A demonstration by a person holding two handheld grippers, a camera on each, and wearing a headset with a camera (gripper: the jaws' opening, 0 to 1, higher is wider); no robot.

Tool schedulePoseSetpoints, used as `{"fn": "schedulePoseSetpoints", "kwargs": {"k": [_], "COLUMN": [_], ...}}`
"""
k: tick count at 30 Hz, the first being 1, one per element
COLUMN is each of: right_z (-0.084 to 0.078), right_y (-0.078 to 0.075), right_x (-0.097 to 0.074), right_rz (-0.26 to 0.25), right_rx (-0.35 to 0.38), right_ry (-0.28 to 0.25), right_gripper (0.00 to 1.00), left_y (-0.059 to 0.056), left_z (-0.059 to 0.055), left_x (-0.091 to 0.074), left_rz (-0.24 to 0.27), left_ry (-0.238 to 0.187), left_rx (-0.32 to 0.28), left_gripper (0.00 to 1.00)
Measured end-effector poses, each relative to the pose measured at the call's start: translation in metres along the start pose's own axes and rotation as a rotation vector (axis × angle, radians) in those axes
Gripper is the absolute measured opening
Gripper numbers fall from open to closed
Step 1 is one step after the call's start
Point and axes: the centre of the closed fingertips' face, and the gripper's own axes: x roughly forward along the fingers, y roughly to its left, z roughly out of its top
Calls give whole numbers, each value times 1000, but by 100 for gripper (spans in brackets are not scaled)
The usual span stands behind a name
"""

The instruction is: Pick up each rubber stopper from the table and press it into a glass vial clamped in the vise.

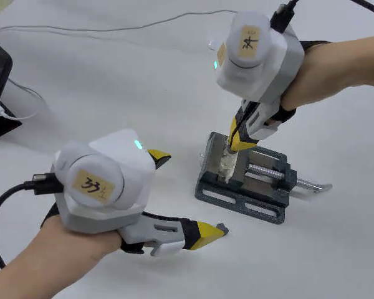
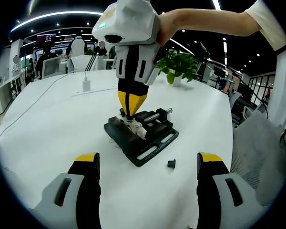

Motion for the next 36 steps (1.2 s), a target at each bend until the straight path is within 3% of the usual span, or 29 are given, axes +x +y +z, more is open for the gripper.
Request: {"fn": "schedulePoseSetpoints", "kwargs": {"k": [4,9,10,11,12,19,23,30,36], "right_z": [-1,-2,-1,-2,-2,-4,-2,-3,-4], "right_y": [0,0,1,1,1,2,-4,-5,-3], "right_x": [-1,-2,-2,-3,-3,-3,-2,-1,-3], "right_rz": [-10,-13,-31,-38,-38,-49,-48,-53,-78], "right_rx": [13,68,0,-11,25,10,62,64,112], "right_ry": [-2,-55,-67,-71,-71,-136,-179,-168,-223], "right_gripper": [0,0,0,0,0,0,0,0,0], "left_y": [-4,-3,-3,-3,-3,-2,-3,-4,-3], "left_z": [6,7,8,8,9,9,11,10,11], "left_x": [-3,-5,-6,-7,-7,-10,-11,-12,-16], "left_rz": [-4,-3,-1,-1,0,7,13,21,32], "left_ry": [-1,6,5,5,6,8,0,-2,-6], "left_rx": [15,24,24,26,29,40,38,39,41], "left_gripper": [82,82,82,82,82,82,82,82,82]}}
